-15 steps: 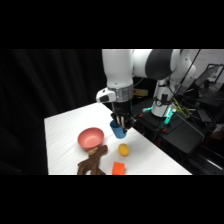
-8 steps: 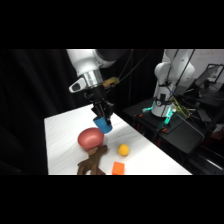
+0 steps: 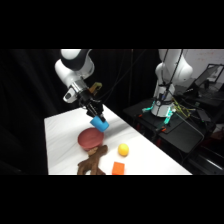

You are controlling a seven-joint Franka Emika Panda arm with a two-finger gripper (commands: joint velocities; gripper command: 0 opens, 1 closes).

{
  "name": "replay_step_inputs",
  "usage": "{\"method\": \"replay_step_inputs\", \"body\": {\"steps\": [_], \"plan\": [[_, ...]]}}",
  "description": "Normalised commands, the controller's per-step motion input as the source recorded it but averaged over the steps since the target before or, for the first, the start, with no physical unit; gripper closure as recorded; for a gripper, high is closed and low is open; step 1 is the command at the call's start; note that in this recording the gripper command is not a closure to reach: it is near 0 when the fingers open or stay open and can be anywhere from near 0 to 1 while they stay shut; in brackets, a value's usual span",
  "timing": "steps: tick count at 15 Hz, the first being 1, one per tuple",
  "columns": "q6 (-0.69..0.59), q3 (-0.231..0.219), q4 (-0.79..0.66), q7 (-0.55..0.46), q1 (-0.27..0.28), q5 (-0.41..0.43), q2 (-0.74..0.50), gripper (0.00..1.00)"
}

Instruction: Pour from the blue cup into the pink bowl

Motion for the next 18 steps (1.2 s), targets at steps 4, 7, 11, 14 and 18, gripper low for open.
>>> {"method": "replay_step_inputs", "body": {"steps": [4, 7, 11, 14, 18], "plan": [[-0.75, 0.049, 0.61, -0.16, -0.153, 0.293, 0.38, 0.17], [-0.45, -0.026, 0.49, 0.09, -0.025, 0.172, 0.28, 0.15], [-0.01, -0.104, 0.15, 0.23, 0.111, 0.044, -0.02, 0.16], [0.57, -0.172, -0.42, 0.26, 0.287, -0.204, -0.48, 0.17], [0.70, -0.088, -0.83, 0.27, 0.280, -0.284, -0.76, 0.18]]}}
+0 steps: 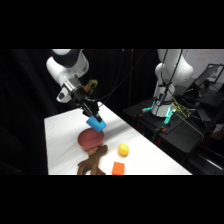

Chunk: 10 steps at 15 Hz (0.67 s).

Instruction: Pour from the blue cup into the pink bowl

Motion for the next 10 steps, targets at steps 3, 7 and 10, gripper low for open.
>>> {"method": "replay_step_inputs", "body": {"steps": [3, 7, 10], "plan": [[0.74, -0.013, -0.99, 0.36, 0.265, -0.343, -0.88, 0.18], [0.72, 0.036, -0.99, 0.51, 0.243, -0.446, -0.83, 0.18], [0.69, 0.067, -0.84, 0.68, 0.189, -0.518, -0.60, 0.18]]}}
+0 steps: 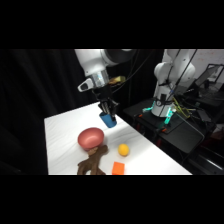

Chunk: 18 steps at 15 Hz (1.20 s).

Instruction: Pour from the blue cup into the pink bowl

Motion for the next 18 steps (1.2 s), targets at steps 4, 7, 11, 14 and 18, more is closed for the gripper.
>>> {"method": "replay_step_inputs", "body": {"steps": [4, 7, 11, 14, 18], "plan": [[0.69, 0.037, -0.62, 0.80, 0.098, -0.529, -0.32, 0.18], [0.57, -0.014, -0.45, 0.81, 0.028, -0.471, -0.10, 0.18], [0.35, -0.024, -0.28, 0.52, 0.026, -0.192, -0.02, 0.18], [0.42, -0.041, -0.15, 0.37, 0.033, -0.054, 0.08, 0.18], [0.55, -0.093, -0.04, 0.30, 0.078, -0.052, 0.23, 0.18]]}}
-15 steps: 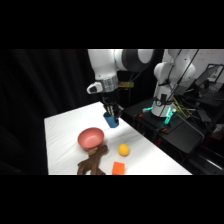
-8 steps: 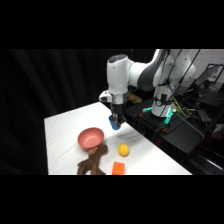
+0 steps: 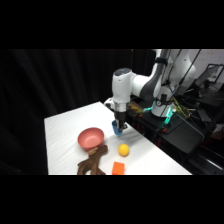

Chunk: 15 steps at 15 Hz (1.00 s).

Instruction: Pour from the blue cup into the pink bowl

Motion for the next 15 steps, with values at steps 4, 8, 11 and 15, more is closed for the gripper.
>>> {"method": "replay_step_inputs", "body": {"steps": [4, 8, 11, 15], "plan": [[0.43, -0.198, 0.04, 0.23, 0.183, -0.064, 0.25, 0.18], [0.18, -0.234, 0.06, 0.17, 0.272, -0.019, 0.11, 0.00], [0.00, -0.139, 0.05, 0.02, 0.163, 0.034, -0.06, 0.00], [-0.14, -0.077, 0.00, -0.06, 0.097, 0.027, -0.20, 0.00]]}}
